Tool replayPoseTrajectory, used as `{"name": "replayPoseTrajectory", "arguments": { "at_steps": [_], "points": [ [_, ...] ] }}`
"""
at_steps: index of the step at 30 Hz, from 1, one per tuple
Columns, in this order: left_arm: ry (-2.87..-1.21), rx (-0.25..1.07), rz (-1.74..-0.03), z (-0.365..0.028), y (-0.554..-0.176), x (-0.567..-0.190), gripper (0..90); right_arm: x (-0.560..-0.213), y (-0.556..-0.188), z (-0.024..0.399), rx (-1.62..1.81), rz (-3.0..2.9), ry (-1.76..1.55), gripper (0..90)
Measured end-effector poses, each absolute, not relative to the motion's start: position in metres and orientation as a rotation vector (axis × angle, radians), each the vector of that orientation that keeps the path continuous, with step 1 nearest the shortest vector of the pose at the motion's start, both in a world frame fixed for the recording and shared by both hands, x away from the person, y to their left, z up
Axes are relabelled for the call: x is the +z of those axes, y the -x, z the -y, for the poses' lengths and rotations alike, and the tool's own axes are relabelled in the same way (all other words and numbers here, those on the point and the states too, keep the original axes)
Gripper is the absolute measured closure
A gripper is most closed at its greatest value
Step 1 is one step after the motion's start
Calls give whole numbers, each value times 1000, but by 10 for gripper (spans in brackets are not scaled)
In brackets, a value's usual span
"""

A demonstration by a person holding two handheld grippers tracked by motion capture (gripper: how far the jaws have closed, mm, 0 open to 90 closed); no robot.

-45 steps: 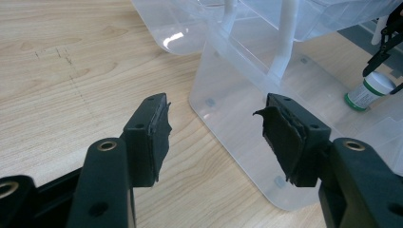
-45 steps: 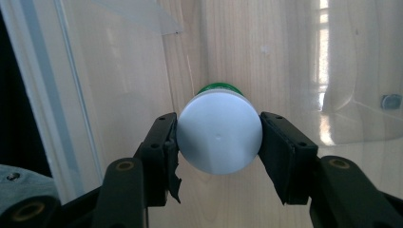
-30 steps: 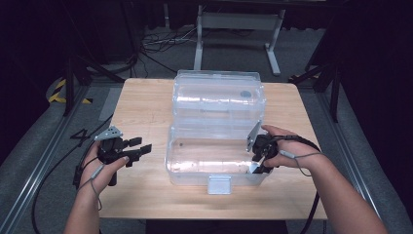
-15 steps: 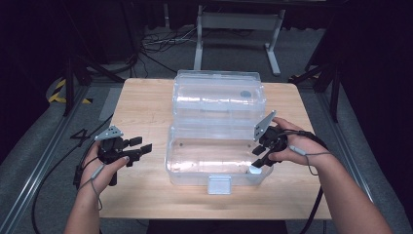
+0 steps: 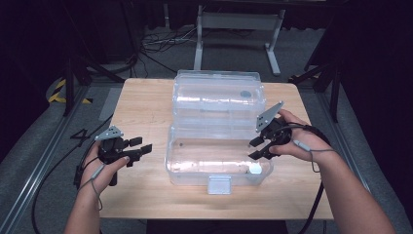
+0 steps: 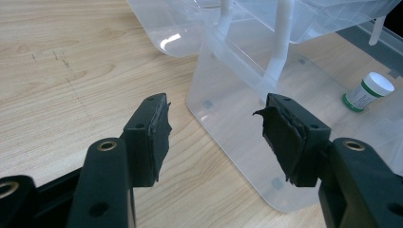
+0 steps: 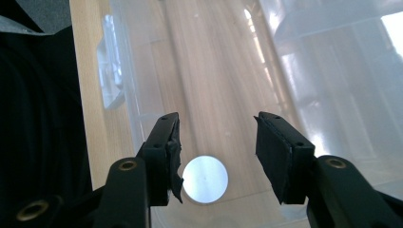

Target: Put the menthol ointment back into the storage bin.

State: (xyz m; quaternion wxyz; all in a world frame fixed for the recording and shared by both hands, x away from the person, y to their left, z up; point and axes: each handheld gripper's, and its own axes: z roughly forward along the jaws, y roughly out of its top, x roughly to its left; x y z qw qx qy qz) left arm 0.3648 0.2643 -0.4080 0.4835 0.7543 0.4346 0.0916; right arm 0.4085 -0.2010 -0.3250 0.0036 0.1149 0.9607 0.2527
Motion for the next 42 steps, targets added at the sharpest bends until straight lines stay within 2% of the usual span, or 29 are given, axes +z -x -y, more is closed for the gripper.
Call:
{"name": "replayPoseTrajectory", "arguments": {
  "at_steps": [27,42],
  "points": [
    [-1838,227,-1058,-265,-361,-407,427,-280,-436,189,1097,-2738,-503,527],
    [-1810,196,-1006,-260,-359,-402,439,-274,-465,168,1168,-2654,-553,554]
  ]
}}
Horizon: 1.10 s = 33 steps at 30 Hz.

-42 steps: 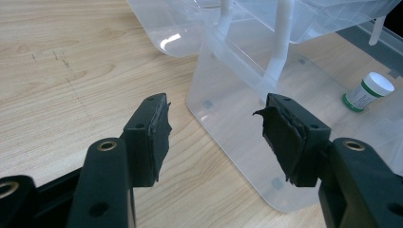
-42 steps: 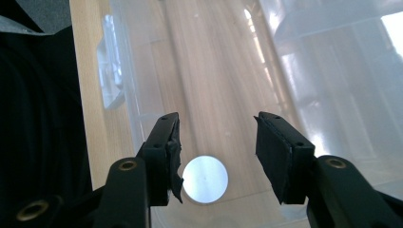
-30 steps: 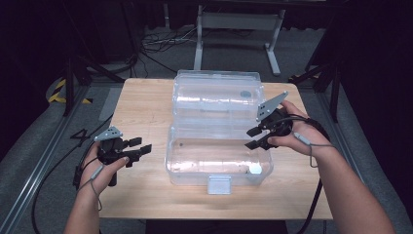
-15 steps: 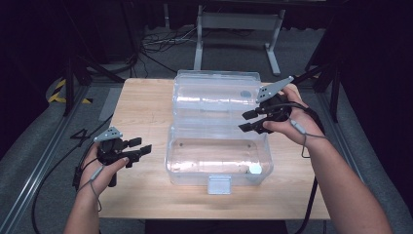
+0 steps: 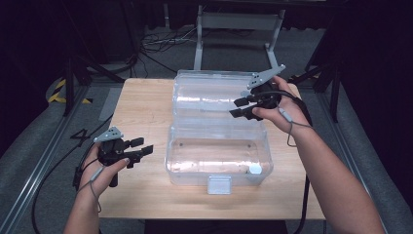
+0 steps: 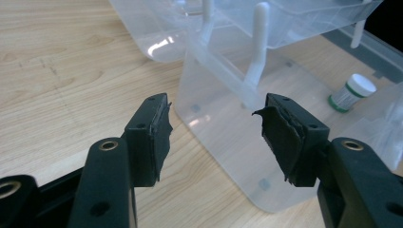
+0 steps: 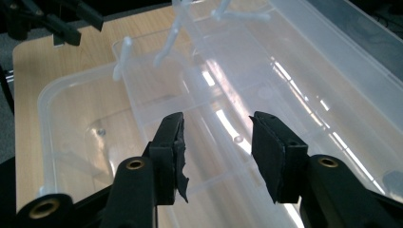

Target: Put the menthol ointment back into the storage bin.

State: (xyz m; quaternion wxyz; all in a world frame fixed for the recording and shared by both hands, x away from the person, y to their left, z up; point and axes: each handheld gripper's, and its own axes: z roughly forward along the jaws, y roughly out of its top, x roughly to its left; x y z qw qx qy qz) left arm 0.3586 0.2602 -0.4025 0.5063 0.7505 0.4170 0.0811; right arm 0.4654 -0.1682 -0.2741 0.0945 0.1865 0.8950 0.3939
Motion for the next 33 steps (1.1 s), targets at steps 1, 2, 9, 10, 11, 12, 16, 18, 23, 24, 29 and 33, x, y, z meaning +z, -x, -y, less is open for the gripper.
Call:
{"name": "replayPoseTrajectory", "arguments": {
  "at_steps": [1,2,9,10,11,12,16,18,23,24,29,33],
  "points": [
    [-1803,188,-996,-260,-359,-402,441,-275,-468,167,1178,-2652,-560,554],
    [-1798,173,-993,-259,-358,-402,445,-275,-470,165,1183,-2648,-565,556],
    [-1792,125,-965,-254,-357,-399,455,-284,-485,157,1178,-2645,-604,594],
    [-1791,127,-961,-253,-357,-399,456,-285,-487,156,1184,-2653,-626,601],
    [-1790,129,-958,-253,-357,-398,455,-286,-489,155,1191,-2658,-634,605],
    [-1789,131,-953,-253,-357,-397,456,-287,-490,154,1199,-2658,-636,607],
    [-1808,135,-944,-251,-354,-393,450,-289,-494,152,1214,-2666,-651,626],
    [-1822,150,-939,-250,-352,-390,447,-291,-496,149,1210,-2679,-629,653],
    [-1868,155,-956,-246,-349,-384,398,-293,-497,143,1158,-2681,-626,725],
    [-1866,158,-944,-246,-348,-383,398,-294,-498,143,1152,-2683,-625,740],
    [-1877,146,-910,-241,-347,-382,410,-299,-503,145,1134,-2712,-618,766],
    [-1901,140,-880,-235,-344,-379,419,-301,-504,145,1152,-2718,-615,771]
  ]
}}
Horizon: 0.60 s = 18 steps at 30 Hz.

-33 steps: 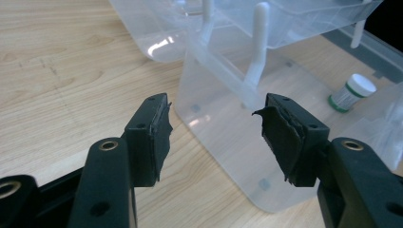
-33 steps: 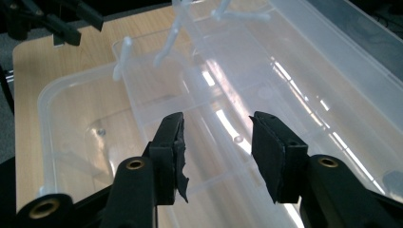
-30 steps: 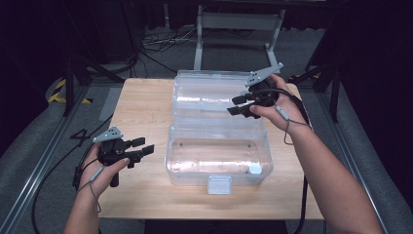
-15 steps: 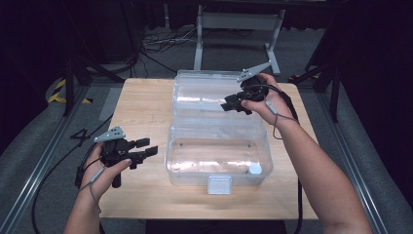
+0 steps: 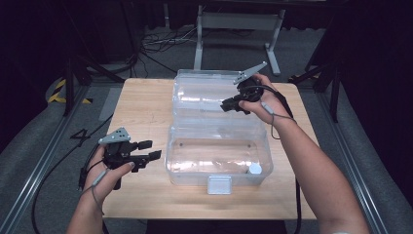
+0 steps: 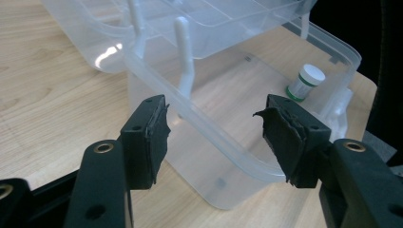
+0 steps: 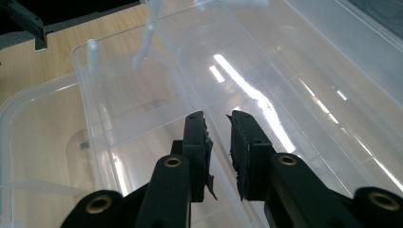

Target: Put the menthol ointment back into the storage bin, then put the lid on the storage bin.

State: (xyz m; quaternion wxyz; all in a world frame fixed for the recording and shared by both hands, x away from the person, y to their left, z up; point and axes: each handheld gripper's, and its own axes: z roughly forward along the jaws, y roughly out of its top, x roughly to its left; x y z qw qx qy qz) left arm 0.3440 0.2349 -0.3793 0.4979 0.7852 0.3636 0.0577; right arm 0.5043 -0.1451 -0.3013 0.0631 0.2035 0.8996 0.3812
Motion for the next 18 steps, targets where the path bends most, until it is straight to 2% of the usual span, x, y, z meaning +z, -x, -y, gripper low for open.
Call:
{"name": "replayPoseTrajectory", "arguments": {
  "at_steps": [18],
  "points": [
    [-1980,66,-727,-199,-340,-383,447,-303,-504,142,1147,-2721,-612,768]
  ]
}}
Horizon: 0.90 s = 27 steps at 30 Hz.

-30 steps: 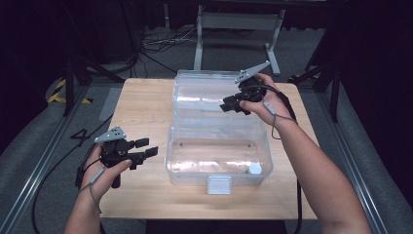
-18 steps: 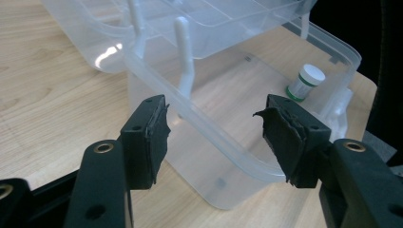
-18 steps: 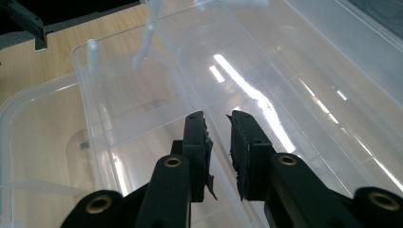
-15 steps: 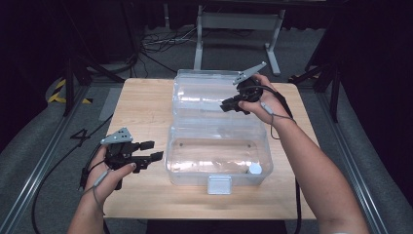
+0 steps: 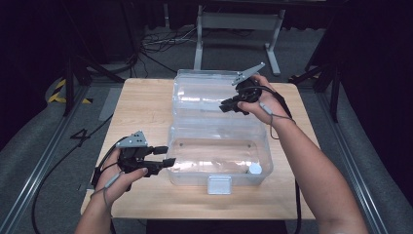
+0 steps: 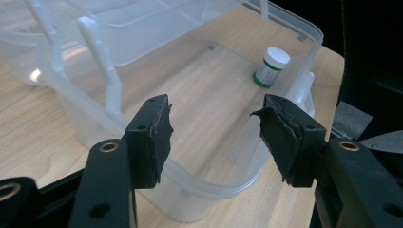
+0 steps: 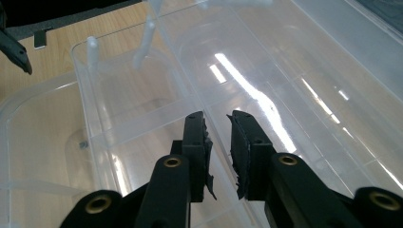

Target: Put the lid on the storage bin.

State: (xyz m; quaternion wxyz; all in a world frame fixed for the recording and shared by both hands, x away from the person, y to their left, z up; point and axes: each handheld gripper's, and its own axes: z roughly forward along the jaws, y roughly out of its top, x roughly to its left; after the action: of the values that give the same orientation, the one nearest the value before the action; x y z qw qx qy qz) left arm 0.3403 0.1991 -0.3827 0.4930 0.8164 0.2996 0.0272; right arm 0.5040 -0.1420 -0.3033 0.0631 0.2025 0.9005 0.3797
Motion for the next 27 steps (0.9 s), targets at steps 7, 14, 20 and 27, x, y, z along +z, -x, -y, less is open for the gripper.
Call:
{"name": "replayPoseTrajectory", "arguments": {
  "at_steps": [7,14,20,27],
  "points": [
    [-2012,21,-642,-184,-334,-386,463,-303,-505,142,1148,-2726,-616,766],
    [-2059,-31,-594,-171,-330,-393,477,-303,-505,142,1155,-2732,-616,770],
    [-2090,-81,-574,-164,-329,-398,540,-303,-505,143,1168,-2735,-630,775],
    [-2114,-100,-566,-159,-330,-404,566,-304,-504,143,1178,-2727,-651,775]
  ]
}}
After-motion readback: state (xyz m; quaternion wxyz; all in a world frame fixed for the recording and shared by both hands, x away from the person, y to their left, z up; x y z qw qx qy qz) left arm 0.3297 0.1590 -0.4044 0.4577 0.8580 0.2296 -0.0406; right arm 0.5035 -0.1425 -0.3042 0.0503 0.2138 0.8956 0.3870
